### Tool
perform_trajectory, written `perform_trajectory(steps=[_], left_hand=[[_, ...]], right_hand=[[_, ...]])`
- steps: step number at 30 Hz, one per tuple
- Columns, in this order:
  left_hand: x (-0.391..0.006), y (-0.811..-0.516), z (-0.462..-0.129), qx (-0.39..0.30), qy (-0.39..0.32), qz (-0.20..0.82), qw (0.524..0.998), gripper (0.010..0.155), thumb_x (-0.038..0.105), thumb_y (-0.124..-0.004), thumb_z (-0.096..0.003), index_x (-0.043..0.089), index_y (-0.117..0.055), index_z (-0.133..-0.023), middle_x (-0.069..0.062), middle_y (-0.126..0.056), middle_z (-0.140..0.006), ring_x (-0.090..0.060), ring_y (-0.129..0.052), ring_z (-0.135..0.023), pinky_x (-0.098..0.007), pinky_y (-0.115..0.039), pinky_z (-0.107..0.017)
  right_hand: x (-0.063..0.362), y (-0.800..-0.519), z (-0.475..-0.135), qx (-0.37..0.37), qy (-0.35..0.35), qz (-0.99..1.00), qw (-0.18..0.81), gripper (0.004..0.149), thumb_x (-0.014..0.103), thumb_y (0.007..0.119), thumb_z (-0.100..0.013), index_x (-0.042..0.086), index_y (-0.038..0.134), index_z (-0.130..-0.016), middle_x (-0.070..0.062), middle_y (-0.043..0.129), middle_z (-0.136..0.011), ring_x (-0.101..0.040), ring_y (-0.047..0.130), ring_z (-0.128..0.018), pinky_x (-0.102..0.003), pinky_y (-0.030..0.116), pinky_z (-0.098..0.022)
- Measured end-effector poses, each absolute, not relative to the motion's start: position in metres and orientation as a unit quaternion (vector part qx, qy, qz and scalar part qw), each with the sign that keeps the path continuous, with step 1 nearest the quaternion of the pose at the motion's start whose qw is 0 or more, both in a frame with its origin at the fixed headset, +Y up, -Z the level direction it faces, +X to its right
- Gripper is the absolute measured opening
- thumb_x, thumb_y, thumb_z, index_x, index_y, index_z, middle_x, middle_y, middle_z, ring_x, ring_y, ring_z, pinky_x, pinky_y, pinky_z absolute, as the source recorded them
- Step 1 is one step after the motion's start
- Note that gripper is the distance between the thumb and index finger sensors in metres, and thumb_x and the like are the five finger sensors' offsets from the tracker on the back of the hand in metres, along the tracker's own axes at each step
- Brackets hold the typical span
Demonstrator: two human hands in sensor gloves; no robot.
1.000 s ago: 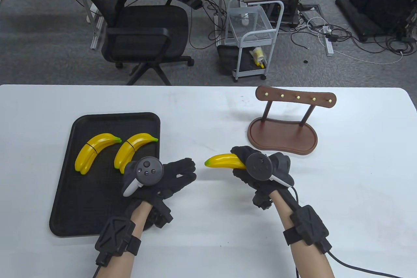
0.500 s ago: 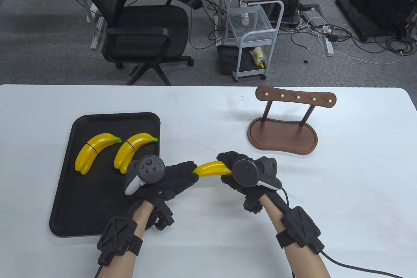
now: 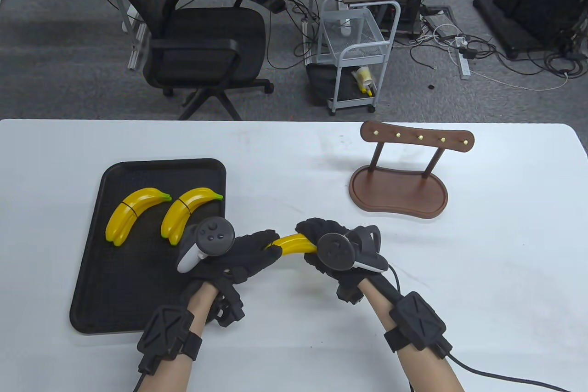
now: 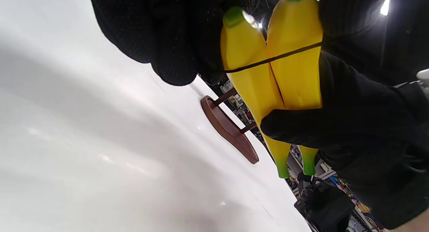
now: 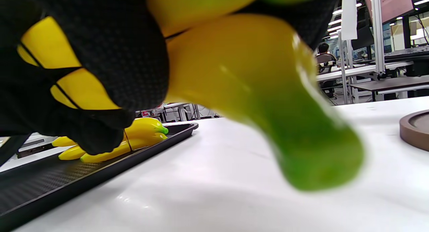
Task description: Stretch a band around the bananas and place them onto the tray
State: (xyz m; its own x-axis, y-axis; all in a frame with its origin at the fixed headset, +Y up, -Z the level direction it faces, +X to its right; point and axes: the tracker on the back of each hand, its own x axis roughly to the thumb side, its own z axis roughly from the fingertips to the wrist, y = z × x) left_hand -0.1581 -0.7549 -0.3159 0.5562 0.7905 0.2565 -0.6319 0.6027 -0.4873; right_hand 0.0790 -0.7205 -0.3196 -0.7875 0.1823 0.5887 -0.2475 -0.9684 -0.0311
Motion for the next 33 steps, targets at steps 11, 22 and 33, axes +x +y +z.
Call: perform_trajectory(steps=[11, 22, 33], left_hand=[[-0.155, -0.754, -0.315, -0.178, -0.235, 0.41, 0.863, 0.081, 0.062, -0.064, -0.0578, 0.002, -0.059, -0.112, -0.02, -0.082, -0.107, -0.043, -0.088, -0.093, -0.058, -0.069, -0.072], [-0.159, -0.753, -0.316, -0.154, -0.218, 0.425, 0.865, 0.079, 0.063, -0.072, -0.0576, 0.008, -0.059, -0.112, -0.017, -0.08, -0.109, -0.041, -0.085, -0.095, -0.057, -0.067, -0.074], [-0.166, -0.744, -0.315, -0.13, -0.219, 0.438, 0.862, 0.079, 0.062, -0.075, -0.0573, 0.011, -0.055, -0.115, -0.014, -0.074, -0.114, -0.041, -0.08, -0.1, -0.057, -0.063, -0.076]], right_hand=[[0.066, -0.721, -0.31, 0.326, -0.061, 0.937, 0.108, 0.068, 0.031, 0.096, -0.042, 0.013, 0.066, -0.1, -0.013, 0.079, -0.1, -0.038, 0.091, -0.077, -0.049, 0.083, -0.054], [0.07, -0.72, -0.312, 0.326, -0.055, 0.935, 0.127, 0.069, 0.034, 0.09, -0.046, 0.015, 0.058, -0.105, -0.012, 0.071, -0.104, -0.037, 0.083, -0.084, -0.05, 0.077, -0.059], [0.088, -0.713, -0.322, 0.312, -0.017, 0.918, 0.243, 0.072, 0.049, 0.08, -0.05, 0.016, 0.056, -0.108, -0.015, 0.065, -0.11, -0.043, 0.077, -0.091, -0.056, 0.073, -0.061]])
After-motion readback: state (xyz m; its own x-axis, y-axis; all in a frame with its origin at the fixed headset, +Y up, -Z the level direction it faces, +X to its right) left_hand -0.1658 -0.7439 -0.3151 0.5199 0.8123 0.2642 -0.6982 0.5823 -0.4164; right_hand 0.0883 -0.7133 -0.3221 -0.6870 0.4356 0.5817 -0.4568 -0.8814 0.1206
